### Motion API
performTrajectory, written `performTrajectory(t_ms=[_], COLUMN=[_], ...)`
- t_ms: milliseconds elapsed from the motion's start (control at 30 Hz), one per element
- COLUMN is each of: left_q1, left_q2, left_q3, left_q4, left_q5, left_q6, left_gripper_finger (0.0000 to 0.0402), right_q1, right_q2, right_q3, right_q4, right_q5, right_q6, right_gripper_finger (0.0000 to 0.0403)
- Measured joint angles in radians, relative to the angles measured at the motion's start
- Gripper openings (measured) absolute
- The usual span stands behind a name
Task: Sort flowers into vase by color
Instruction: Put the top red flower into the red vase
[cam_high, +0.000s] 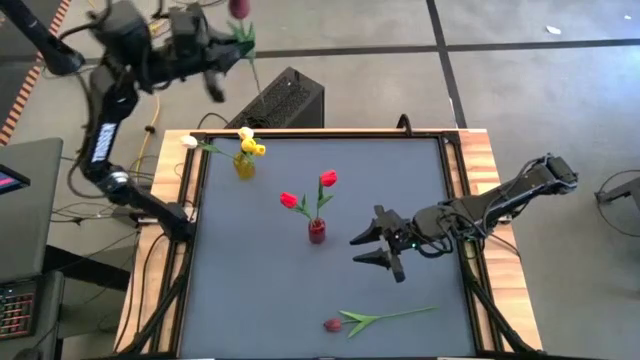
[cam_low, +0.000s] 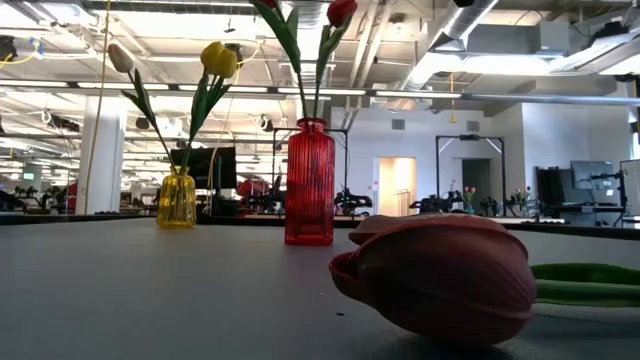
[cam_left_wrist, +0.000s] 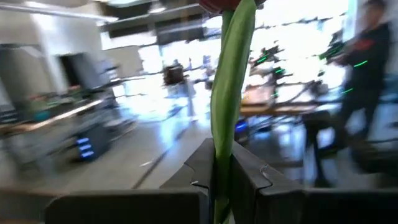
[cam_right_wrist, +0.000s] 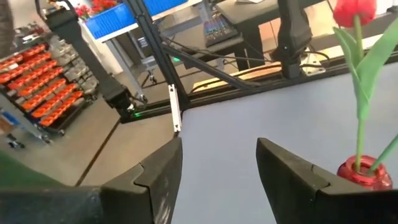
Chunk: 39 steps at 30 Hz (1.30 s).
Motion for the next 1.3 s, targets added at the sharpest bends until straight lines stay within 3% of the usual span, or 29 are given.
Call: performTrajectory(t_ms=[233,433,633,833,933,1167,1300], left_q1=[-0.184,-0.473,-0.844,-1.107,-1.186,-1.238,-1.236], left_q2=[-0.093,-0.11,-0.071,0.045,0.092,0.14,0.124], left_q3=[0.0,-0.001,-0.001,-0.002,-0.002,-0.002,-0.116], left_q4=[-0.074,-0.089,-0.087,-0.039,0.017,0.059,0.199], left_q5=[0.073,0.039,-0.176,-0.407,-0.5,-0.579,-0.6], left_q6=[-0.075,-0.068,0.034,0.101,0.109,0.075,0.039], left_gripper_finger=[0.0013,0.0012,0.0003,0.0001,0.0001,0.0,0.0], right_q1=[-0.03,-0.061,-0.067,-0.067,-0.067,-0.066,-0.066], right_q2=[0.0,0.0,0.001,0.001,0.001,0.001,0.001], right_q3=[0.0,0.0,0.0,0.0,0.0,0.0,0.0], right_q4=[0.0,0.0,0.0,-0.015,-0.019,-0.02,-0.023], right_q5=[0.001,0.001,0.002,0.002,0.002,0.002,0.002], right_q6=[-0.003,-0.006,-0.006,-0.003,-0.002,-0.003,-0.003], right_gripper_finger=[0.0232,0.0232,0.0232,0.0232,0.0232,0.0232,0.0232])
